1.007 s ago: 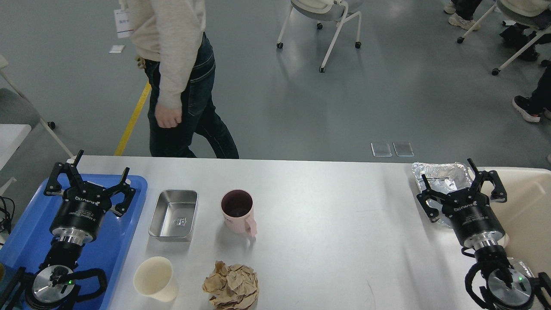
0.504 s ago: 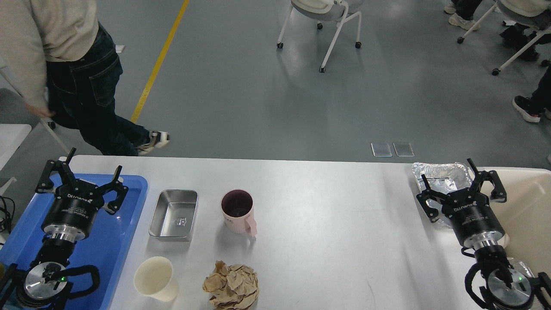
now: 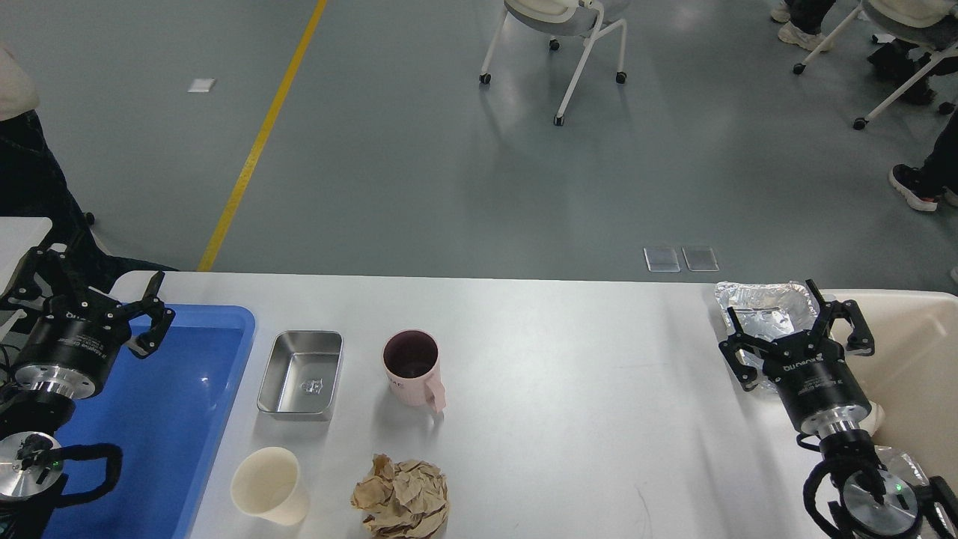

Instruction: Tidy desktop

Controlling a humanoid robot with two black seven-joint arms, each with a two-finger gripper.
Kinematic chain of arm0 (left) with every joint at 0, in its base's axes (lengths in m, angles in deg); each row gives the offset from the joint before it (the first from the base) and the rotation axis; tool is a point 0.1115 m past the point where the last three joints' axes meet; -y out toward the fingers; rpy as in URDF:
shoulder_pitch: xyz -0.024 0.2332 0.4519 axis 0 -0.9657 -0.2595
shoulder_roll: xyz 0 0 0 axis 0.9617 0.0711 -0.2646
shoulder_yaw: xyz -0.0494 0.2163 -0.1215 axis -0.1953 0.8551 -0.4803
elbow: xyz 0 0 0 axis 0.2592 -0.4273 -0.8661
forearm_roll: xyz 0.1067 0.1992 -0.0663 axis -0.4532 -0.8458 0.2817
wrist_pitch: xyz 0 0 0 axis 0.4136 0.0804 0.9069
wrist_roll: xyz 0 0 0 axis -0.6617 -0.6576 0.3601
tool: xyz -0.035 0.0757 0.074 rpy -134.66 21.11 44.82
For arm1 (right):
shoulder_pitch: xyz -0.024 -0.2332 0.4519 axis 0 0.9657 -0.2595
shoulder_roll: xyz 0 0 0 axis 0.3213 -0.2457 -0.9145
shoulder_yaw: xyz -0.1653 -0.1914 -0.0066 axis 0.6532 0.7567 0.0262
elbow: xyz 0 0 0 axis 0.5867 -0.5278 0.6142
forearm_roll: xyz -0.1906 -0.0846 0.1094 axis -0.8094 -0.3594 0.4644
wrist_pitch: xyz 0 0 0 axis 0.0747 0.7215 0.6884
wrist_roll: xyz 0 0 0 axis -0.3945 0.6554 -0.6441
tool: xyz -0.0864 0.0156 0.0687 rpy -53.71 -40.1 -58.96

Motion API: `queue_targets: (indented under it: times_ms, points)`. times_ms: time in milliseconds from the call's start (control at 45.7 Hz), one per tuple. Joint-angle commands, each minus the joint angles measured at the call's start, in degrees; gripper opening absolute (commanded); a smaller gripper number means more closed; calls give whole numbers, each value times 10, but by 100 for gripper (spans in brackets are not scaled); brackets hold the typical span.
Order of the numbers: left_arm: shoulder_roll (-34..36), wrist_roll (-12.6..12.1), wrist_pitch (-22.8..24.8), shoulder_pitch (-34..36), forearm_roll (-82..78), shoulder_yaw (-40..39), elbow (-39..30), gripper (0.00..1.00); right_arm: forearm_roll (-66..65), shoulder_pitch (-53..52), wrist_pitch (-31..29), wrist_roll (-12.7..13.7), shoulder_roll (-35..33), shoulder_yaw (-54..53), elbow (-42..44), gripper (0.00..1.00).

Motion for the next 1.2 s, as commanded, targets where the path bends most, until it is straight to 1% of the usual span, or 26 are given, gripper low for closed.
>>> queue_targets:
  times_ms: [0, 88, 131, 263, 285, 372, 416, 504, 613, 701, 898, 1073, 1139, 1182]
  points:
    - [107, -1, -42, 24, -21, 103, -4, 97, 0, -2, 0, 1, 0, 0, 0, 100]
    - [157, -1, -90, 51, -24, 173, -4, 97, 0, -3, 0, 1, 0, 0, 0, 100]
    - [185, -1, -100, 66, -25, 203, -7, 97, 0, -3, 0, 2, 0, 0, 0, 100]
    - [318, -2, -99, 104, -25, 310, -24, 97, 0, -4, 0, 2, -2, 1, 0, 100]
    - [355, 1, -97, 132, -25, 346, -31, 97, 0, -5, -1, 2, -3, 1, 0, 100]
    - [409, 5, -84, 185, -29, 412, -37, 97, 0, -6, 0, 2, -5, 3, 0, 100]
    - [436, 6, -69, 209, -44, 440, -40, 97, 0, -6, 0, 2, -5, 4, 0, 100]
    - [475, 9, -44, 247, -123, 471, -73, 97, 0, -7, 0, 2, -6, 4, 0, 100]
    - [505, 7, -38, 261, -242, 477, -138, 97, 0, -7, 0, 3, -7, 4, 1, 100]
    - [520, 4, -35, 261, -300, 492, -167, 97, 0, -7, 0, 3, -11, 4, 2, 100]
    - [510, 4, -26, 262, -429, 560, -171, 97, 0, -7, 0, 3, -15, 4, 2, 100]
    - [480, 3, -26, 264, -487, 565, -169, 97, 0, -5, 0, 3, -15, 4, 2, 100]
    - [480, -8, -26, 265, -510, 565, -172, 97, 0, -4, 0, 3, -18, 4, 2, 100]
    - [478, -30, -26, 267, -531, 564, -171, 97, 0, -4, 0, 3, -22, 4, 2, 100]
